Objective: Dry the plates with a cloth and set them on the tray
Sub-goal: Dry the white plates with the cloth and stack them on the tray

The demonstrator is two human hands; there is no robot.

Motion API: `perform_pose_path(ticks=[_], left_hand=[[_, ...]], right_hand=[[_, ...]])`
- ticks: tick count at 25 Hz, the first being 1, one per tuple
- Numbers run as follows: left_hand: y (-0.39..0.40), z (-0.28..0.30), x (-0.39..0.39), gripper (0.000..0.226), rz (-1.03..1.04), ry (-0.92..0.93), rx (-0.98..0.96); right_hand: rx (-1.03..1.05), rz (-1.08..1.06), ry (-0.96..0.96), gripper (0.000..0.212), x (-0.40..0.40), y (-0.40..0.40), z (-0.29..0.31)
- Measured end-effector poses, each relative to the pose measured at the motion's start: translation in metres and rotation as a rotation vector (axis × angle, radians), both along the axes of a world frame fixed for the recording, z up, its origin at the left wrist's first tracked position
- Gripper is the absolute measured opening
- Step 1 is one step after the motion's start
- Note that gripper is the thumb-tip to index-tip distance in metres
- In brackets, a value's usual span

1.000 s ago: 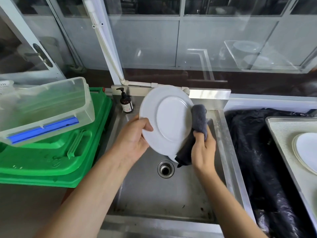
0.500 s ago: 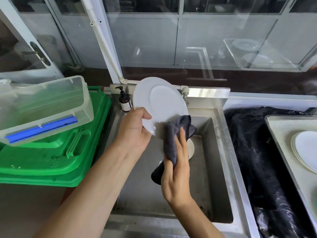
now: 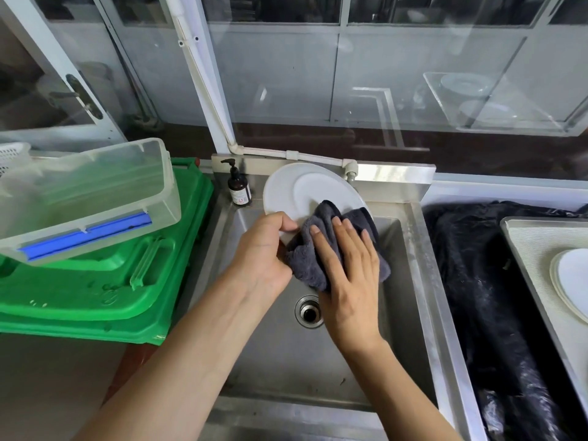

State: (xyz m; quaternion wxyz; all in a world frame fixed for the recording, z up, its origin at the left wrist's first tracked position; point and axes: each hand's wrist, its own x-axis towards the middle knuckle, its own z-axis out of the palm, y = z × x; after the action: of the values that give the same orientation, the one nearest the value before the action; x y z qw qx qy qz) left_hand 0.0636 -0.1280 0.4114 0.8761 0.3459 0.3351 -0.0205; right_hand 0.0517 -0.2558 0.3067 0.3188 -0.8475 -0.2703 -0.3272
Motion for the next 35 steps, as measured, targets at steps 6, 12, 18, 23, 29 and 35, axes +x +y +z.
perform_pose_path(ticks=[6, 12, 18, 23, 29, 35], left_hand=[[0.002, 0.004, 0.007, 0.014, -0.16, -0.134, 0.05], [0.045, -0.038, 0.008, 0.046, -0.123, -0.116, 1.161], [0.038, -0.052, 0.002, 0.042, -0.376, -0.066, 0.797], [0.037, -0.045, 0.0, 0.051, -0.32, -0.064, 0.405], [0.027, -0.038, -0.003, 0.051, -0.355, -0.053, 0.383], [0.013, -0.041, -0.006, 0.059, -0.371, -0.113, 0.406]], right_hand=[[0.48, -0.066, 0.411, 0.039, 0.025, -0.017, 0.013], [0.807, -0.086, 0.667, 0.011, 0.034, -0.044, 0.011], [1.053, -0.014, 0.906, 0.015, 0.043, -0.05, 0.014], [1.058, -0.071, 0.911, 0.021, 0.043, -0.049, 0.01], [0.599, -0.249, 0.463, 0.043, 0.042, -0.043, 0.016], [0.232, 0.098, 0.382, 0.057, 0.048, -0.02, 0.032]])
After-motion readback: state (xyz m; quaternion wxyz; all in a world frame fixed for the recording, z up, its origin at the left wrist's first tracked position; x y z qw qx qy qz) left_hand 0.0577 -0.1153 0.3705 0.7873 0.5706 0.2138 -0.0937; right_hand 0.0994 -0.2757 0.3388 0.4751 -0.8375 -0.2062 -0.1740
